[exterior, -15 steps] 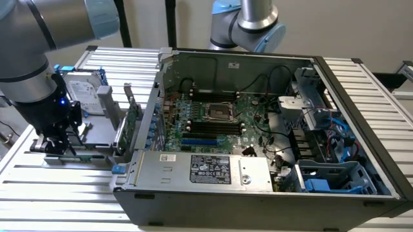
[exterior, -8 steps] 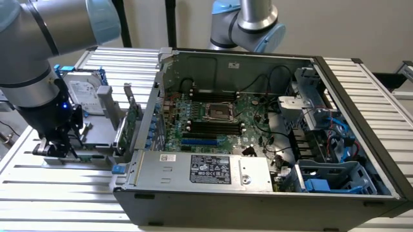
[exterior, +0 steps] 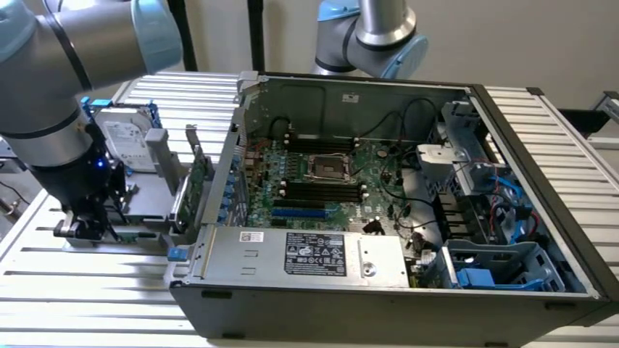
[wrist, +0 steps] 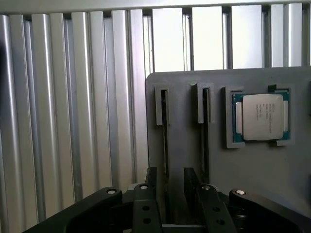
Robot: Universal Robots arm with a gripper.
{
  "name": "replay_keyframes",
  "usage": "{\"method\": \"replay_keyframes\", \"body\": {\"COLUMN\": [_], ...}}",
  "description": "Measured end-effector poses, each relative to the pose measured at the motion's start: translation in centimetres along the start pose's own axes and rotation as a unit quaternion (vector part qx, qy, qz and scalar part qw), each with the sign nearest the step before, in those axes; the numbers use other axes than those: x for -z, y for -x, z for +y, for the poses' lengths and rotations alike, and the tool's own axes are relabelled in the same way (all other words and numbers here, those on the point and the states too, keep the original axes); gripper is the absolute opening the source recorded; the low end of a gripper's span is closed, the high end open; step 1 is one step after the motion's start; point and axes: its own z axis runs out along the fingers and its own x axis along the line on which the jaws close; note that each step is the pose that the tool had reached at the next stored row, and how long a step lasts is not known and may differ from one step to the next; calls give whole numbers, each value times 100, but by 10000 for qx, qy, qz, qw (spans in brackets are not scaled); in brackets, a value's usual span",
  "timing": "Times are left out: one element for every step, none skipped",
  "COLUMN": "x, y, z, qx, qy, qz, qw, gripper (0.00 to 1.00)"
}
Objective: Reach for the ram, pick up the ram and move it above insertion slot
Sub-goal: 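Pick up the ram and move it above insertion slot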
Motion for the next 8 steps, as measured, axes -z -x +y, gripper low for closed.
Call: {"method": "replay_keyframes", "body": {"x": [-6, -12, -19, -26, -32, -38, -44, -51], "y": [0, 0, 0, 0, 0, 0, 0, 0], "z": [0, 0, 0, 0, -1, -1, -1, -1], "qx": [18, 32, 46, 62, 76, 87, 98, 106], "qy": [1, 0, 0, -1, 0, -1, -2, -3], "qz": [1, 1, 2, 2, 3, 3, 4, 4], "qw": [10000, 10000, 10000, 10000, 10000, 10000, 10000, 9999], "gripper": [36, 36, 36, 36, 36, 36, 36, 36]}}
